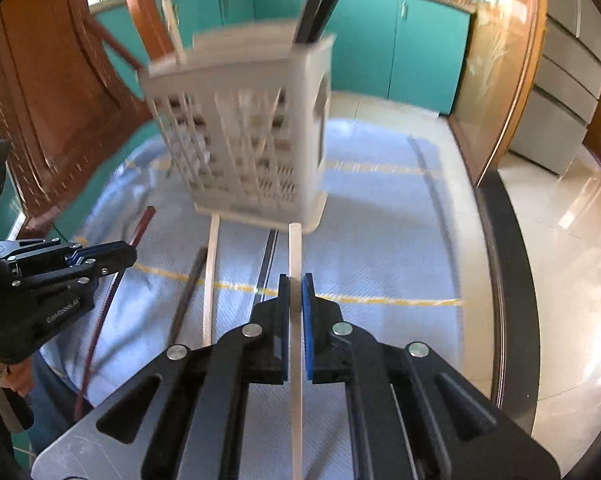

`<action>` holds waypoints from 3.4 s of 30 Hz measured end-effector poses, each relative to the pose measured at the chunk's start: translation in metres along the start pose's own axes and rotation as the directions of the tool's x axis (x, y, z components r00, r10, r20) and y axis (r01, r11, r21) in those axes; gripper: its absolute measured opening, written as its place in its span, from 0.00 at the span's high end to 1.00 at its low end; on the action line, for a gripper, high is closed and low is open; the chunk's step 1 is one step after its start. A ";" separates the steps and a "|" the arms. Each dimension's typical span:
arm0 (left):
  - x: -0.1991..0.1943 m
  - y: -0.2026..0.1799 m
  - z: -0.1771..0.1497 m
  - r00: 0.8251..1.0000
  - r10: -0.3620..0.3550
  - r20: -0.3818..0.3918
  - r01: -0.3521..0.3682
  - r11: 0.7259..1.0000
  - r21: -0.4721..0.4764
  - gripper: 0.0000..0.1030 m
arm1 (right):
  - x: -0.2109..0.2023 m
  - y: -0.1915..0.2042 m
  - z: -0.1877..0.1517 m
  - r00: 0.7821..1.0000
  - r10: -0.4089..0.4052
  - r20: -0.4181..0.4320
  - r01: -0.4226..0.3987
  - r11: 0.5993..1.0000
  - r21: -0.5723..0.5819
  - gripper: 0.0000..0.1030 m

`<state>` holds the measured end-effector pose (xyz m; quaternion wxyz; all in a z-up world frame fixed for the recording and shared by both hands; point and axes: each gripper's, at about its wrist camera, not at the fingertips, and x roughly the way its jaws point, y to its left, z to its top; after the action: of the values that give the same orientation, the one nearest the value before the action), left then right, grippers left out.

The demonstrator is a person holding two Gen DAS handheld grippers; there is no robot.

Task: Organize utensils
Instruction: 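Lift both held chopsticks and carry them above the white basket, then open both tools to drop the chopsticks into the basket, then move both open tools down to the last two chopsticks, then grasp the dark brown chopstick with the left tool while the right tool grasps the light chopstick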

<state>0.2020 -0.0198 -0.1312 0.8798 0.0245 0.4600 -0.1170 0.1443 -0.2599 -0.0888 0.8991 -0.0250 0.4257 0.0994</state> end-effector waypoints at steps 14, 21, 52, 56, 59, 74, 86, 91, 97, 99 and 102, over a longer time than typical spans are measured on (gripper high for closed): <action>-0.159 -0.009 0.064 0.943 -0.122 0.309 0.099 0.991 0.090 0.93 | -0.125 -0.013 0.081 0.948 0.175 0.264 -0.190 0.981 0.031 0.94; -0.237 0.003 0.144 0.878 -0.139 0.459 0.109 0.990 0.091 0.93 | -0.177 -0.013 0.176 0.882 0.188 0.432 -0.227 0.973 0.039 0.94; -0.151 0.009 0.124 0.883 -0.027 0.469 0.027 1.000 0.007 0.90 | -0.138 0.029 0.093 0.911 0.121 0.394 -0.084 0.990 -0.110 0.83; -0.148 0.020 0.086 0.898 0.023 0.440 0.003 0.998 -0.057 0.84 | -0.076 0.050 0.051 0.979 0.088 0.183 -0.054 0.982 -0.182 0.83; -0.136 0.026 0.057 0.928 0.046 0.370 -0.016 0.996 -0.085 0.80 | 0.002 0.056 0.026 0.997 0.045 -0.057 -0.053 0.987 -0.149 0.83; -0.123 0.038 -0.007 0.973 0.019 0.231 -0.004 0.998 -0.067 0.70 | 0.069 0.069 -0.016 0.959 -0.031 -0.281 0.002 0.995 -0.103 0.94; -0.099 0.011 -0.010 0.989 -0.041 0.144 0.042 0.999 -0.004 0.66 | 0.039 0.014 -0.048 0.942 -0.057 -0.330 0.094 0.991 0.096 0.94; -0.087 0.007 -0.020 0.994 -0.045 0.098 0.046 0.999 -0.005 0.60 | 0.039 0.000 -0.042 0.950 -0.029 -0.312 0.087 0.981 0.174 0.91; -0.062 0.001 -0.022 0.998 -0.065 0.026 0.065 0.998 0.007 0.60 | 0.027 0.000 -0.017 0.972 -0.034 -0.231 0.062 0.991 0.115 0.75; -0.050 -0.003 -0.020 0.997 -0.082 -0.005 0.082 0.996 0.016 0.60 | 0.033 0.000 -0.011 0.972 -0.051 -0.229 0.074 0.993 0.095 0.74; -0.032 -0.011 -0.018 0.993 -0.113 -0.045 0.114 0.993 0.018 0.60 | 0.050 0.002 -0.007 0.965 -0.053 -0.258 0.074 0.995 0.073 0.74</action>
<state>0.1675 -0.0221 -0.1153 0.8611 0.0101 0.4786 -0.1710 0.1694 -0.2508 -0.1317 0.8396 -0.0145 0.5408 0.0491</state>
